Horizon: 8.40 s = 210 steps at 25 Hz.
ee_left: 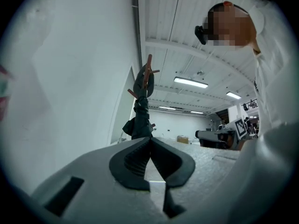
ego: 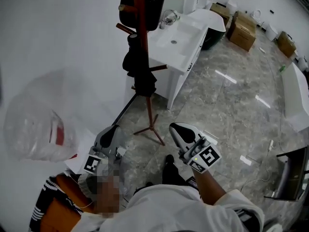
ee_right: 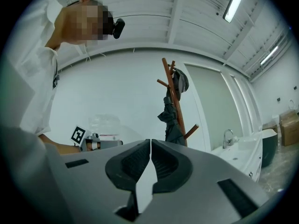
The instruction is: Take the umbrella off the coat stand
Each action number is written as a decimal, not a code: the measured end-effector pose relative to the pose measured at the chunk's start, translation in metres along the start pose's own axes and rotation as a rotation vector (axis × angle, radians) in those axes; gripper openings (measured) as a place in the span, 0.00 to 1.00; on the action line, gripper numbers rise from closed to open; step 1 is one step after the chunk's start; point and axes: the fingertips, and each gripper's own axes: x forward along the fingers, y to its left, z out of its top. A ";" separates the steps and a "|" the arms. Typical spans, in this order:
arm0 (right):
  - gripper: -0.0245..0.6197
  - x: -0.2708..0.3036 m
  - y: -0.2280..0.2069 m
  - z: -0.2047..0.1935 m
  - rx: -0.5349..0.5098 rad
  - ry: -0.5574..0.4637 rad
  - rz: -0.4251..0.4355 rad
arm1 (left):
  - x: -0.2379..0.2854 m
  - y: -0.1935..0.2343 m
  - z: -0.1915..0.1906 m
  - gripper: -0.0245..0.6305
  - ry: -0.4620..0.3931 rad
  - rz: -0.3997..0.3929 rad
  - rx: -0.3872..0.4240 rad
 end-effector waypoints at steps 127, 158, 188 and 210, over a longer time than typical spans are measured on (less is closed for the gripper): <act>0.38 0.192 -0.003 0.156 -0.175 -0.005 0.425 | 0.112 0.139 0.111 0.06 -0.111 -0.074 0.052; 0.38 0.097 -0.118 0.018 0.010 0.169 -0.019 | 0.137 0.103 0.053 0.06 -0.009 -0.139 0.037; 0.38 0.051 -0.174 -0.088 0.031 0.221 -0.293 | 0.119 0.107 -0.036 0.06 0.017 -0.002 0.038; 0.38 0.044 -0.164 -0.092 0.054 0.204 -0.304 | 0.106 0.108 -0.042 0.06 0.022 0.020 -0.022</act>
